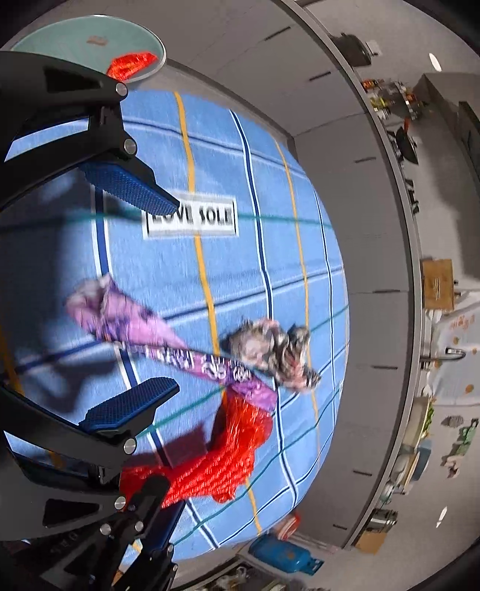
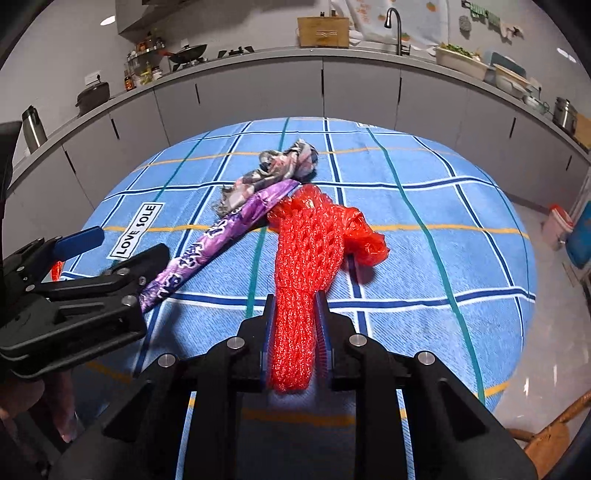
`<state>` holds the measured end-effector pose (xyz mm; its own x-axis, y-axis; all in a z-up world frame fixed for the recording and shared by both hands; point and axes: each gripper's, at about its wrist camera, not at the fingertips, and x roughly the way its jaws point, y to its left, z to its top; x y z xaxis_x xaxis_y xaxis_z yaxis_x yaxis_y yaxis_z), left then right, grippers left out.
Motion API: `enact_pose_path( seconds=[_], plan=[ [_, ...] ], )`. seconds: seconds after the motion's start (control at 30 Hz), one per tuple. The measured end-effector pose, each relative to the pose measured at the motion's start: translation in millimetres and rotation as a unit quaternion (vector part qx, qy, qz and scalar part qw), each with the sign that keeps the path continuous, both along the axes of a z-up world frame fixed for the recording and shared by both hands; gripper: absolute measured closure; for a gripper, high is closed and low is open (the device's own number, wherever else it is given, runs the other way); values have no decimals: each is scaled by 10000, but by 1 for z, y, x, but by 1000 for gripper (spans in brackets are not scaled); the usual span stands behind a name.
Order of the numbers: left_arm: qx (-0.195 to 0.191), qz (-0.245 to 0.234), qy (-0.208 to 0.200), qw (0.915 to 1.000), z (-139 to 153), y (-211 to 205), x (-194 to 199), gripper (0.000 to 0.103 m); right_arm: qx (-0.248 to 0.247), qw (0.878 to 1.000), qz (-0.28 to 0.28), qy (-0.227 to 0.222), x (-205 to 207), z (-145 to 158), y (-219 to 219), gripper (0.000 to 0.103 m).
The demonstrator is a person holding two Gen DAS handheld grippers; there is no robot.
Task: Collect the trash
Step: 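Grasp the red mesh net with the right tool while the left tool grasps the purple wrapper strip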
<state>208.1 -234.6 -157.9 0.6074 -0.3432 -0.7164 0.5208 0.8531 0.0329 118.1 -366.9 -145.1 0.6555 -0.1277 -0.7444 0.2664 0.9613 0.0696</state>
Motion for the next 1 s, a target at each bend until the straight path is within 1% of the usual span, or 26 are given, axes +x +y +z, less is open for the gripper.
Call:
enact_pose_path(
  seconds=[0.03, 0.07, 0.13, 0.2, 0.23, 0.27, 0.3, 0.33, 0.37, 0.4, 0.5, 0.53, 0.57, 0.6, 0.7, 0.8, 1.0],
  plan=[
    [0, -58, 59, 10000, -3, -4, 0, 18, 24, 10000, -7, -19, 0, 0, -1, 82],
    [22, -84, 117, 9999, -6, -7, 2, 26, 23, 10000, -5, -43, 0, 1, -1, 82],
    [105, -143, 234, 9996, -13, -12, 3, 34, 42, 9999, -1, -97, -1, 3, -2, 82],
    [123, -202, 316, 9992, -18, -15, 4, 37, 56, 9999, -21, -112, -2, 2, -4, 82],
    [137, -235, 325, 9991, -18, -16, 4, 45, 85, 9999, -27, -120, -3, 1, -5, 82],
    [142, -278, 343, 9989, -18, -16, 4, 50, 93, 9999, -37, -114, -3, 0, -5, 82],
    [132, -337, 392, 9986, -19, -17, 4, 53, 108, 9999, -35, -110, -3, -1, -5, 82],
    [122, -403, 461, 9980, -21, -18, 5, 64, 125, 9999, -14, -106, -3, -2, -4, 82],
    [113, -445, 526, 9976, -23, -19, 5, 70, 111, 9999, -3, -105, -3, -2, -3, 82],
    [84, -425, 532, 9976, -23, -18, 5, 70, 100, 9999, 4, -106, -3, -2, -2, 82],
    [35, -446, 493, 9978, -21, -14, 0, 81, 97, 9999, 34, -107, -3, -2, -1, 82],
    [11, -458, 487, 9978, -20, -13, -1, 86, 85, 9999, 37, -122, -4, -1, 0, 82],
    [-13, -469, 495, 9977, -18, -10, -2, 95, 81, 9999, 37, -134, -4, -1, 1, 82],
    [-35, -479, 512, 9975, -17, -8, -3, 98, 70, 9999, 39, -147, -5, 1, 1, 82],
    [-96, -494, 498, 9975, -13, -1, -7, 102, 54, 9998, 49, -178, -5, 3, 4, 82],
    [-149, -500, 491, 9974, -9, 5, -11, 102, 18, 9998, 76, -189, -6, 4, 7, 82],
    [-238, -574, 340, 9975, 4, 8, -19, 102, -65, 9997, 54, -238, -14, 8, 9, 82]
  ],
)
